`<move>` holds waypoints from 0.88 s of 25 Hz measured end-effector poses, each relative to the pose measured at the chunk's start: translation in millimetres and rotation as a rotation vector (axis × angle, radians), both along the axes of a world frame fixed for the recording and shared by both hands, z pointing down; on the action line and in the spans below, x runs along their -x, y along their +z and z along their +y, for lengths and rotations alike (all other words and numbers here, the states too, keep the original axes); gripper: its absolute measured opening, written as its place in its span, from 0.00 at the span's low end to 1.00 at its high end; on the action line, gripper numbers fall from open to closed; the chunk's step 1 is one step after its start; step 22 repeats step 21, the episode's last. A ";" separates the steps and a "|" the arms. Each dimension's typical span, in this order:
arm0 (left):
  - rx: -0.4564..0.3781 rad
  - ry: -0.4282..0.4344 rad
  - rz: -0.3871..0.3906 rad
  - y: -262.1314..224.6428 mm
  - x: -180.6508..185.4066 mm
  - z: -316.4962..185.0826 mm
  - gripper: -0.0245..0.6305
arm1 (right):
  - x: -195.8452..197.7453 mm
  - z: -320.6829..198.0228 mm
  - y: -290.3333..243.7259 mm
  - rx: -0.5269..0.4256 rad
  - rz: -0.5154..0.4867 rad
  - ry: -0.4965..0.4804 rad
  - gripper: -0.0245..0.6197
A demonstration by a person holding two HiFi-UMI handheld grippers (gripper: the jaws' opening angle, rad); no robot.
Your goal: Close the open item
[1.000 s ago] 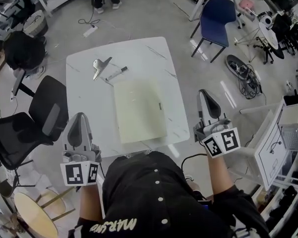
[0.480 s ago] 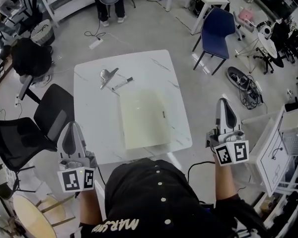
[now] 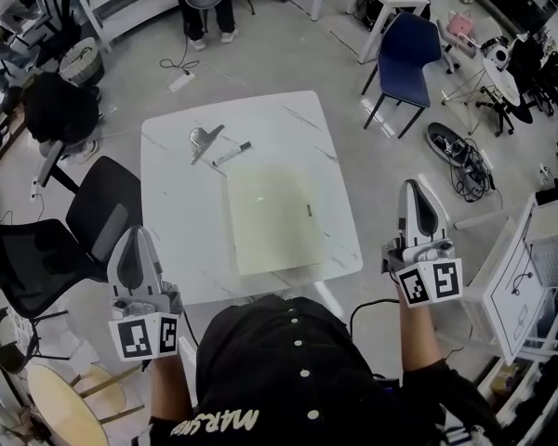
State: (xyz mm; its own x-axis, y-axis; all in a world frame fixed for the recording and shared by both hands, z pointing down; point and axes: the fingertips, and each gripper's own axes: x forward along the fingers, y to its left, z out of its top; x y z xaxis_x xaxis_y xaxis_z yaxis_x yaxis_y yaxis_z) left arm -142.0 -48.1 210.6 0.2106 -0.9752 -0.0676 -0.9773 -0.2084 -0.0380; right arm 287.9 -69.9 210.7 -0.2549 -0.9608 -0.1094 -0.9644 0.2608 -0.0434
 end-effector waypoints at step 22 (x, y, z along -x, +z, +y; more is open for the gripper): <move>-0.009 0.022 -0.018 -5.7 -10.9 10.4 0.07 | 20.3 2.4 0.8 0.013 0.036 -0.040 0.08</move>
